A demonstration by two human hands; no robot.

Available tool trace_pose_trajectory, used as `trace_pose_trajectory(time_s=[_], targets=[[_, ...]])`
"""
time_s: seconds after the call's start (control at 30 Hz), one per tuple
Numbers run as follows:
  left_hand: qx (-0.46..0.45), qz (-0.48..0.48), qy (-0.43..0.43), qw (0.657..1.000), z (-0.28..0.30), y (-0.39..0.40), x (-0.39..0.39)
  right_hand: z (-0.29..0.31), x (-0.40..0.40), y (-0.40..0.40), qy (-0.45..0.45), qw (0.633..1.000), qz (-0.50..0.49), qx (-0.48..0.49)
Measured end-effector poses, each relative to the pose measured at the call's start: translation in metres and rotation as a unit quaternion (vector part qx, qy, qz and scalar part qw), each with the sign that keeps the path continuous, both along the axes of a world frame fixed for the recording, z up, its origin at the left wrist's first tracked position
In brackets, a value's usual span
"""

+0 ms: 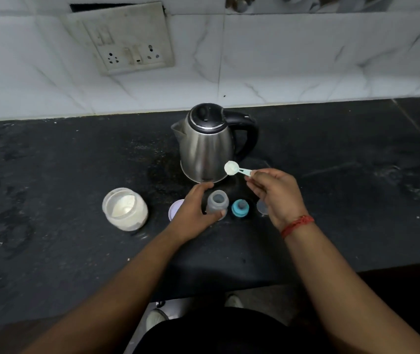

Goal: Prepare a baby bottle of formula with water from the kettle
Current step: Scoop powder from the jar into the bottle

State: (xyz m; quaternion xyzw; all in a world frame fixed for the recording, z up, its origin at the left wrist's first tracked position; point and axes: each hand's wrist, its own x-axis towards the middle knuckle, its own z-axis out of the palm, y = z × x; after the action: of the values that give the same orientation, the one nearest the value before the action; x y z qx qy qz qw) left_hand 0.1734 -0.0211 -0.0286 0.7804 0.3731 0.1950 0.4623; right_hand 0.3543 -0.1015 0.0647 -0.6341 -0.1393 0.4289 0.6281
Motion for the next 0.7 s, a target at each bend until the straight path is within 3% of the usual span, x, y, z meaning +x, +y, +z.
trace_pose_trajectory(time_s=[0.27, 0.47, 0.7], targets=[[-0.074, 0.037, -0.045, 0.996, -0.008, -0.007, 0.016, -0.003, 0.013, -0.009, -0.014, 0.999, 0.022, -0.024], [-0.005, 0.078, -0.036, 0.996, 0.01, 0.0, 0.008, -0.005, 0.005, 0.0, -0.044, 0.997, 0.063, -0.027], [0.027, 0.099, -0.032, 0.994, 0.019, 0.01, -0.005, -0.006, -0.017, 0.016, -0.161, 0.98, 0.104, -0.054]])
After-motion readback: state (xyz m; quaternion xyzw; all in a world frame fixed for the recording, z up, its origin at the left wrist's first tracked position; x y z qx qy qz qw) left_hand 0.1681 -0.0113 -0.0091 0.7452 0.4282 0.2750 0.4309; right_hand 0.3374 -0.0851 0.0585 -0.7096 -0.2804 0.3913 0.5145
